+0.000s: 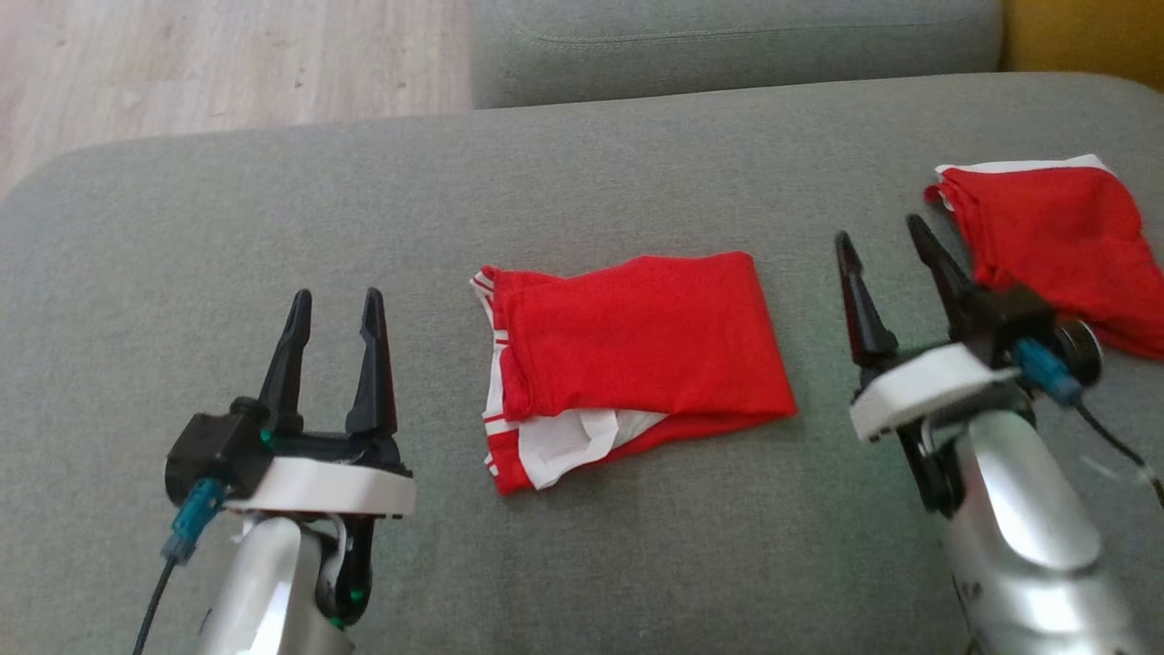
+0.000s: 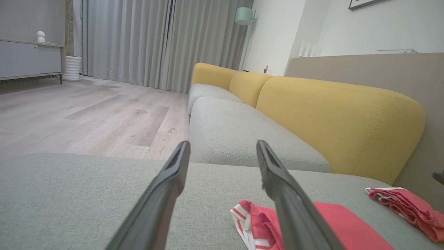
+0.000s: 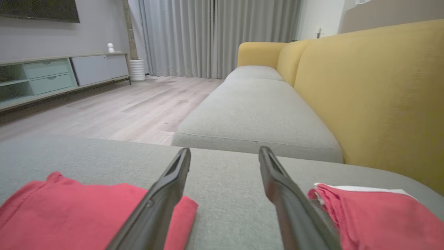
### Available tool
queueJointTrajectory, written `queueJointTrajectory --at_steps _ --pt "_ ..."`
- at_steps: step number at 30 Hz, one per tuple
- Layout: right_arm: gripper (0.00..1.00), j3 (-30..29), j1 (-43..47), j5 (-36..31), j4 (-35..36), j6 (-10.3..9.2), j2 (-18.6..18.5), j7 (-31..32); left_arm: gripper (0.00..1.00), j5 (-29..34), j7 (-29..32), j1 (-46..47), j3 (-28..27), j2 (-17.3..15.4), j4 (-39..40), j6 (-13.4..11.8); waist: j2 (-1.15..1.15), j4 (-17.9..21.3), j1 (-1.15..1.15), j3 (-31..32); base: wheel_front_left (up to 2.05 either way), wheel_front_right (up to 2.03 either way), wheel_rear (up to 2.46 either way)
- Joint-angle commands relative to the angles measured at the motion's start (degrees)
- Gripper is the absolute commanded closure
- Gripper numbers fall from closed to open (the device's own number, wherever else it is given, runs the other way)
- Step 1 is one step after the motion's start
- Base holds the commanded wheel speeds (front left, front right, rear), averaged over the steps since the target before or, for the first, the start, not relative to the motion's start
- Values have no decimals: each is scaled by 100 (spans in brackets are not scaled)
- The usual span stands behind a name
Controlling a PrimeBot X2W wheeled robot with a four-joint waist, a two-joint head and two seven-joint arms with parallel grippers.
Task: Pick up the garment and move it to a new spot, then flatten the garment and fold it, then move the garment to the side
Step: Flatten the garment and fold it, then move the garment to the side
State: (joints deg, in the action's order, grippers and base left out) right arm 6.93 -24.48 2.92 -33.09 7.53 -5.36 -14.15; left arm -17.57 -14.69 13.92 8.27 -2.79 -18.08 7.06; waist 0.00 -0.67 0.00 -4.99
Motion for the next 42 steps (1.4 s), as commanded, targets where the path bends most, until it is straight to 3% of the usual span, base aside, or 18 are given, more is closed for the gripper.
queueJointTrajectory --at_steps 1,12,25,34,42 --pt "0 66 -85 -43 243 -4 89 -54 0 67 -30 104 -224 -29 209 -4 0 32 0 3 0 0 0" --pt "0 -396 971 -36 1107 -4 244 -65 0 208 -30 -285 -372 -16 310 17 0 164 0 24 0 0 0" --pt "0 -416 1004 75 1317 -4 247 93 0 182 -30 -178 -261 -10 327 25 0 30 0 -81 0 0 0" --pt "0 -253 660 147 1053 -4 247 549 0 151 -30 79 -105 -10 307 29 0 -235 0 -383 0 0 0" --pt "0 21 364 541 230 -4 247 932 0 95 -30 269 120 -10 235 32 0 -524 0 -633 0 0 0"
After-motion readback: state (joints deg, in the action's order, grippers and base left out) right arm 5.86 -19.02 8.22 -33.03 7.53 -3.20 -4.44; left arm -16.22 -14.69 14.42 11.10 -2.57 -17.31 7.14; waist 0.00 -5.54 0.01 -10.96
